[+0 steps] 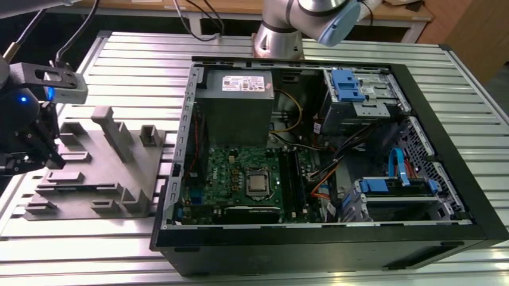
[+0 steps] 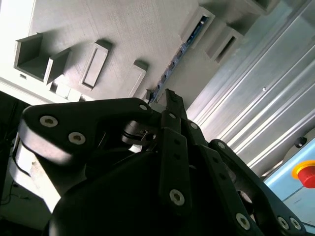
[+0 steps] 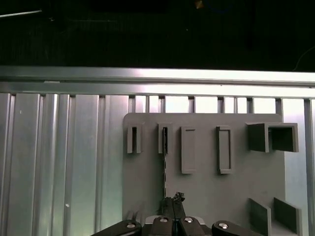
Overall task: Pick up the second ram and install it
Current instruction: 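Pick up the second ram and move it above second insertion slot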
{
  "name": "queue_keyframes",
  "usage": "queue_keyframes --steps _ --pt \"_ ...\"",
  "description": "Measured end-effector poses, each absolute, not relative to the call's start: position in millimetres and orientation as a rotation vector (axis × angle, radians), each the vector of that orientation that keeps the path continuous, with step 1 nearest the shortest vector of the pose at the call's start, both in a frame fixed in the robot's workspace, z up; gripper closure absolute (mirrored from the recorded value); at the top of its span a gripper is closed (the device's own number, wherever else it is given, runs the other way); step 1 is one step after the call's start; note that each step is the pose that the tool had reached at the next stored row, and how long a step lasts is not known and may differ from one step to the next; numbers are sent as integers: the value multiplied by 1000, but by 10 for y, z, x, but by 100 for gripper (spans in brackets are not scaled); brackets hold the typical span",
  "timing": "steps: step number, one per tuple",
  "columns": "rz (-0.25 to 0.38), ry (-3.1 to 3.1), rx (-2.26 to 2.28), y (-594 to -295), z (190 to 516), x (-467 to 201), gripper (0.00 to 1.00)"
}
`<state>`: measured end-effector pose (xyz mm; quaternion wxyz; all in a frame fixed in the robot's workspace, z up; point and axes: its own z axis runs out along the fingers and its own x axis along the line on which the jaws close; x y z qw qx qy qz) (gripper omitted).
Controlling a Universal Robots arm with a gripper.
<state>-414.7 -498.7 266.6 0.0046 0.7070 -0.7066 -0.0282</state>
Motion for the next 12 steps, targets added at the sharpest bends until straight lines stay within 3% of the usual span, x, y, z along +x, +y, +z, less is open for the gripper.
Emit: queue_keyframes --steps 12 --pt "-99 -2168 2267 -5016 2496 -4147 93"
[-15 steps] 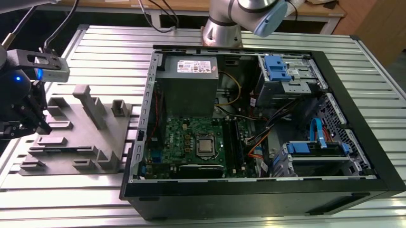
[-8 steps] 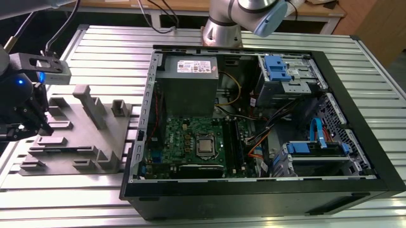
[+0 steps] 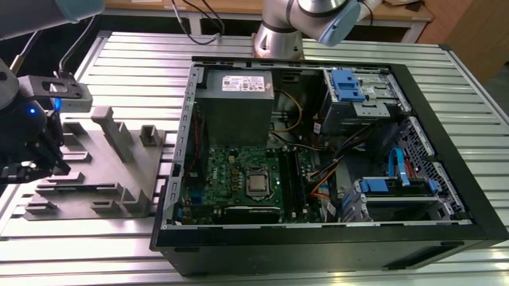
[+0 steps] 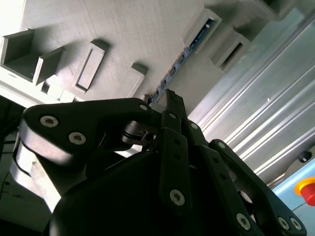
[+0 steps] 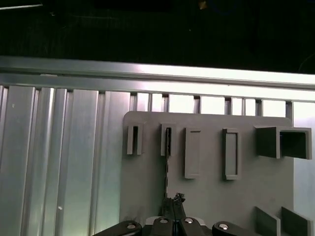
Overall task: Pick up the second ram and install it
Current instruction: 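Pick up the second ram and move it above second insertion slot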
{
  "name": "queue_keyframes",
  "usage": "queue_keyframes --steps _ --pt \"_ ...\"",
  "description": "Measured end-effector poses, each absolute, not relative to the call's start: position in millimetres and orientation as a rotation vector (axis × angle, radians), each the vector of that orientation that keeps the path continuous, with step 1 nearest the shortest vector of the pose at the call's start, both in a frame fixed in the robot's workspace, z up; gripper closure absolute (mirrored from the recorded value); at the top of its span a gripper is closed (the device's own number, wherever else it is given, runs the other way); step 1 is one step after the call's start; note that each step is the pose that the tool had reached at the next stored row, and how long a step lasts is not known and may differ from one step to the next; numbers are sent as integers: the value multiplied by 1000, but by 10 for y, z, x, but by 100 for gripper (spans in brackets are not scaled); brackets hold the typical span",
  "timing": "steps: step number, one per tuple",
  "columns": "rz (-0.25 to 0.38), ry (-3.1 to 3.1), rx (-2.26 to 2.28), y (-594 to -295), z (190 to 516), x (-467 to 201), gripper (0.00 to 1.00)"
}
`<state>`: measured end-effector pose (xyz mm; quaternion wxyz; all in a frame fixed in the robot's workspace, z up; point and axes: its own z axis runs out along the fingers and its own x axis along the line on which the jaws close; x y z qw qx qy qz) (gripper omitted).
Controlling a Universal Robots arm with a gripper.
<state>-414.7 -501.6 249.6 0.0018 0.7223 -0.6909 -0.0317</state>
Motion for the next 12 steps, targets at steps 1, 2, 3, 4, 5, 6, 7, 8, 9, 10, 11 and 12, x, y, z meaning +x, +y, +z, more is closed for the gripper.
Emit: queue_keyframes --steps 1,2,3,4,5,6,7,8,9,10,11,12 --pt "-99 -2162 2272 -5017 2484 -4148 93" --pt "-99 -2159 2275 -5017 2471 -4148 93" --pt "-99 -2156 2277 -5018 2458 -4149 93" --pt "-99 -2155 2278 -5020 2435 -4151 93" --pt "-99 -2155 2279 -5021 2415 -4152 93" --pt "-99 -2155 2279 -5021 2405 -4152 93" --pt "-99 -2155 2279 -5021 2400 -4153 93" --pt "-99 -2157 2277 -5021 2328 -4156 93" --pt "-99 -2158 2276 -5021 2315 -4157 93" --pt "-99 -2160 2274 -5021 2303 -4156 93" --pt "-99 -2162 2272 -5021 2292 -4156 93" --pt "-99 -2163 2271 -5021 2282 -4156 93"
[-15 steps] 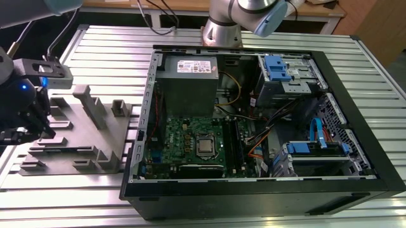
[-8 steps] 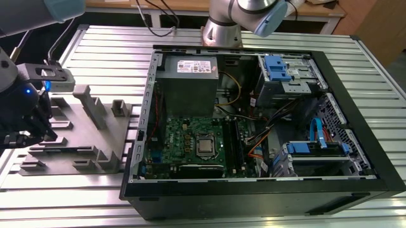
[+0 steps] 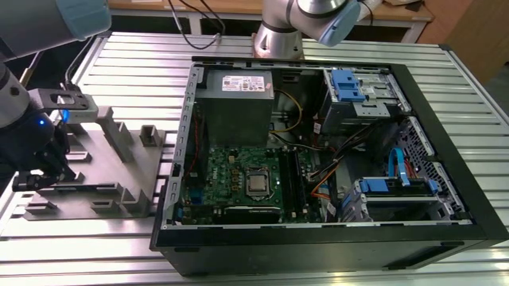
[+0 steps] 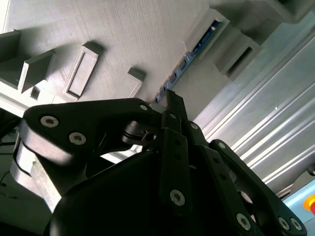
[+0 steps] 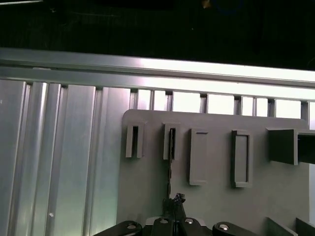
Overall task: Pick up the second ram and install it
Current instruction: 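Pick up the second ram and move it above second insertion slot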
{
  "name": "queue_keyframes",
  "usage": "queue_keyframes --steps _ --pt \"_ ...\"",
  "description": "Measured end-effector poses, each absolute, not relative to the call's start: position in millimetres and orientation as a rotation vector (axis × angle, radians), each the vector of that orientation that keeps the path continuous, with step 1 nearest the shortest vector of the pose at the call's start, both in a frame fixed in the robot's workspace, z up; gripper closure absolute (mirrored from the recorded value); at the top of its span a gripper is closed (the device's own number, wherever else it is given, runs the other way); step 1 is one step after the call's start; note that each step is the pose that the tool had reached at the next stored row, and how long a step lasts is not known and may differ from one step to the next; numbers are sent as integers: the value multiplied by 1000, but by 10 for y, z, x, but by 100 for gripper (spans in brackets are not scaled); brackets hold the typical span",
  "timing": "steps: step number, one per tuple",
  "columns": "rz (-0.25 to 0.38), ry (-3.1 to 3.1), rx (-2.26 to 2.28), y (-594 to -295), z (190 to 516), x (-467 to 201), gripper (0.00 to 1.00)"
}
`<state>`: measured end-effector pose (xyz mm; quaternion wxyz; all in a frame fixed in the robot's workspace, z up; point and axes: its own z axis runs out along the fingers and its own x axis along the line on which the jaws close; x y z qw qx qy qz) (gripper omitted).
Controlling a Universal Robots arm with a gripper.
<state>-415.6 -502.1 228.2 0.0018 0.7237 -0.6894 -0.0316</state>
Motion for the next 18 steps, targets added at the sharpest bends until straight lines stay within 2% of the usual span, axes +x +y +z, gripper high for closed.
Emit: queue_keyframes --steps 18 --pt "-99 -2170 2264 -5022 2161 -4164 93"
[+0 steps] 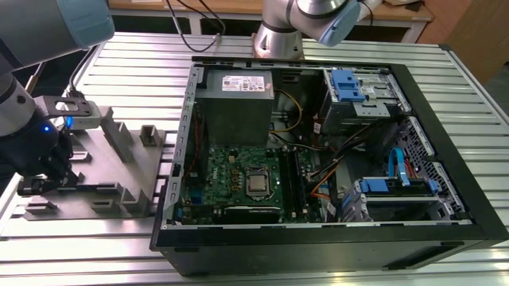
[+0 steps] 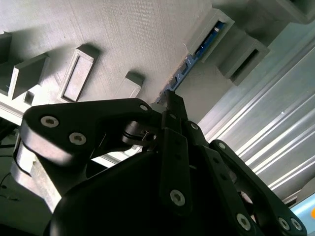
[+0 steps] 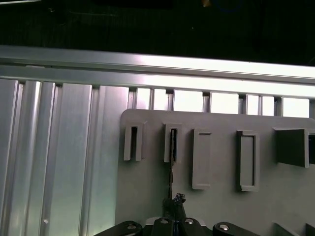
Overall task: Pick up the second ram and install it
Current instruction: 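Pick up the second ram and move it above second insertion slot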
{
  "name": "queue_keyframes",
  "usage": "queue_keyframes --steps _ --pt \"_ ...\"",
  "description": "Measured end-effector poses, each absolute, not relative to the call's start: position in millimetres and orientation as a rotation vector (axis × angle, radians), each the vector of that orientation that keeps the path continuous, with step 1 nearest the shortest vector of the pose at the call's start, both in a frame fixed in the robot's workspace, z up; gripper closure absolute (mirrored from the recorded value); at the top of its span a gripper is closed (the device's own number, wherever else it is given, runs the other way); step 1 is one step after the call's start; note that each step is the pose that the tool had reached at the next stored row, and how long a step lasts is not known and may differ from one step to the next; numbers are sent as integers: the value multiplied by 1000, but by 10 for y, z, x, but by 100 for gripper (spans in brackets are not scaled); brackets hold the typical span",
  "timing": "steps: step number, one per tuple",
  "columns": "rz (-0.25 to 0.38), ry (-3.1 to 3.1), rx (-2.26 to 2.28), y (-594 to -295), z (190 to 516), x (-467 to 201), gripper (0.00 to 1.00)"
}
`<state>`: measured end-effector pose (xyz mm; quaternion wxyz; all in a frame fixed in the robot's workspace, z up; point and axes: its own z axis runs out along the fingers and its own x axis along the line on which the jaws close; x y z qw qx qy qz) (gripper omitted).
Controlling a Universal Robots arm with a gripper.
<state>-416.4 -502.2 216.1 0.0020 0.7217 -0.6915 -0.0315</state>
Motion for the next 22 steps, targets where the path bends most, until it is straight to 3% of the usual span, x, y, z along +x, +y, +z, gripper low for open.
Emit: queue_keyframes --steps 5,7,10,11,22 --pt "-99 -2170 2264 -5022 2161 -4164 92" --pt "-98 -2170 2264 -5022 2161 -4164 80" --pt "-98 -2170 2264 -5022 2161 -4164 73" --pt "-98 -2169 2264 -5022 2161 -4164 67" --pt "-96 -2159 2276 -5022 2021 -4222 67"
